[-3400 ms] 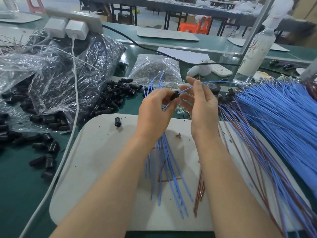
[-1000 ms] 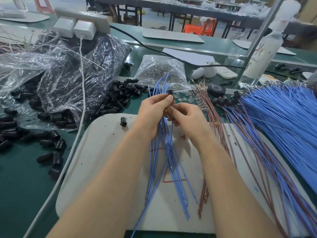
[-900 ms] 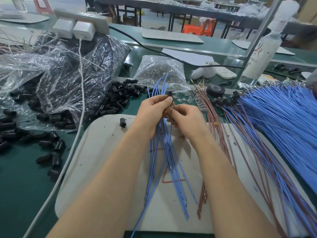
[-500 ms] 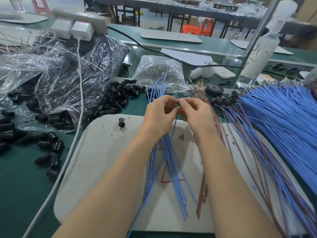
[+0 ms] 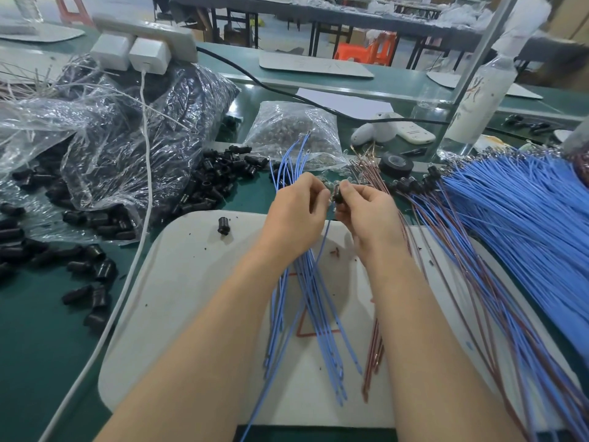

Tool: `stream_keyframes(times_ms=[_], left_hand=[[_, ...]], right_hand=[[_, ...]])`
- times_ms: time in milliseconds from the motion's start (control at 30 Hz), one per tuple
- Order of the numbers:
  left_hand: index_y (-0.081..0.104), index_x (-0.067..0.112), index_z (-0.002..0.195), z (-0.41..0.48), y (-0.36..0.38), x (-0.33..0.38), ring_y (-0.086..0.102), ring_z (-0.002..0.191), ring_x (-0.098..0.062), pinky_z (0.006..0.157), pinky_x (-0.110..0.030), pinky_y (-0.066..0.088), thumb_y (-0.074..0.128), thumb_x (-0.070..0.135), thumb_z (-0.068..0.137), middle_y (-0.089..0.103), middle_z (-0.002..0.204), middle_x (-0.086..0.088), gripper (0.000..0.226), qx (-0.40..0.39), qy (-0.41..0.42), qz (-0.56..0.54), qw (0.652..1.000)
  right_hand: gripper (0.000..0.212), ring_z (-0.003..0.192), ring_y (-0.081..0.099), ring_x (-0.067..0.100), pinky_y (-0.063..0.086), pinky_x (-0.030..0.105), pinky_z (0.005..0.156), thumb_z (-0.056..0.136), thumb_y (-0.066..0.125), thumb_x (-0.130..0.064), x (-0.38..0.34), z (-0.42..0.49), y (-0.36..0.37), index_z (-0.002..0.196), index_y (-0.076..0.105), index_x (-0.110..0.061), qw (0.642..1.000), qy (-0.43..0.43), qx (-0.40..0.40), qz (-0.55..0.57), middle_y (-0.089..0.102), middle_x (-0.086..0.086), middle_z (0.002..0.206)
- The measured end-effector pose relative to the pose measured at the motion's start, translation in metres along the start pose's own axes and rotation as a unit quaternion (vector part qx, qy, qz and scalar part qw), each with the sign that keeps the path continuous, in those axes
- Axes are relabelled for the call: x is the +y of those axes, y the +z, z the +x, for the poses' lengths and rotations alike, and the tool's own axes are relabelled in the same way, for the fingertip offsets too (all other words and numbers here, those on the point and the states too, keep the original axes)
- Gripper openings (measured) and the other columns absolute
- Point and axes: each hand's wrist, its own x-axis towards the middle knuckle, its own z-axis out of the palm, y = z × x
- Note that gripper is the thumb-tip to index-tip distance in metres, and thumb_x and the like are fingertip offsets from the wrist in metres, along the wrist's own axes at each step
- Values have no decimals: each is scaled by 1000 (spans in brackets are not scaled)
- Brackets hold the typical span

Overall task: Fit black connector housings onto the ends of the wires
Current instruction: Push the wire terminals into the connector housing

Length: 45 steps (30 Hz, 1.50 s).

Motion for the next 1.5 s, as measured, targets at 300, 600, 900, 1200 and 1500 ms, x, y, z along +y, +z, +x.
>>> stream_keyframes(times_ms=[300, 600, 900, 1200, 1500], left_hand=[[62, 13, 104, 8, -15, -12, 44, 117, -18, 89, -11, 28, 50, 0, 88, 45, 128, -5, 25, 161, -102, 0, 982], [68, 11, 101, 3, -5, 3, 67, 89, -14, 88, -32, 52, 65, 16, 87, 72, 92, -2, 14, -37, -55, -104, 992], [63, 13, 96, 8, -12, -3, 62, 76, -11, 62, -19, 51, 66, 11, 87, 69, 91, -2, 10, 65, -169, -345, 921], [66, 13, 86, 13, -15, -8, 58, 69, -10, 63, -21, 49, 64, 16, 89, 68, 83, -2, 6, 73, -188, -391, 898], [64, 14, 94, 10, -15, -8, 61, 65, 6, 62, -6, 45, 65, 23, 88, 69, 79, 6, 10, 56, -145, -311, 938]], right_hand=[[18, 55, 55, 3, 49, 15, 55, 95, 56, -12, -3, 1, -3, 79, 62, -15, 998, 6, 8, 58, 61, -1, 70], [11, 70, 60, 10, 50, 29, 69, 91, 63, -18, -3, -5, 1, 81, 69, -21, 998, -51, -44, -13, 67, -2, 74], [22, 73, 66, 17, 56, 28, 70, 97, 53, -14, -1, -16, 12, 80, 66, -17, 976, 6, -183, -120, 71, 9, 82], [16, 47, 50, 6, 42, 20, 52, 94, 57, -15, -1, -18, 14, 84, 67, -10, 974, -14, -177, -139, 64, -1, 59], [17, 47, 53, -2, 43, 12, 50, 93, 58, -12, -2, -17, 13, 78, 65, -14, 982, -47, -121, -138, 65, -2, 62]])
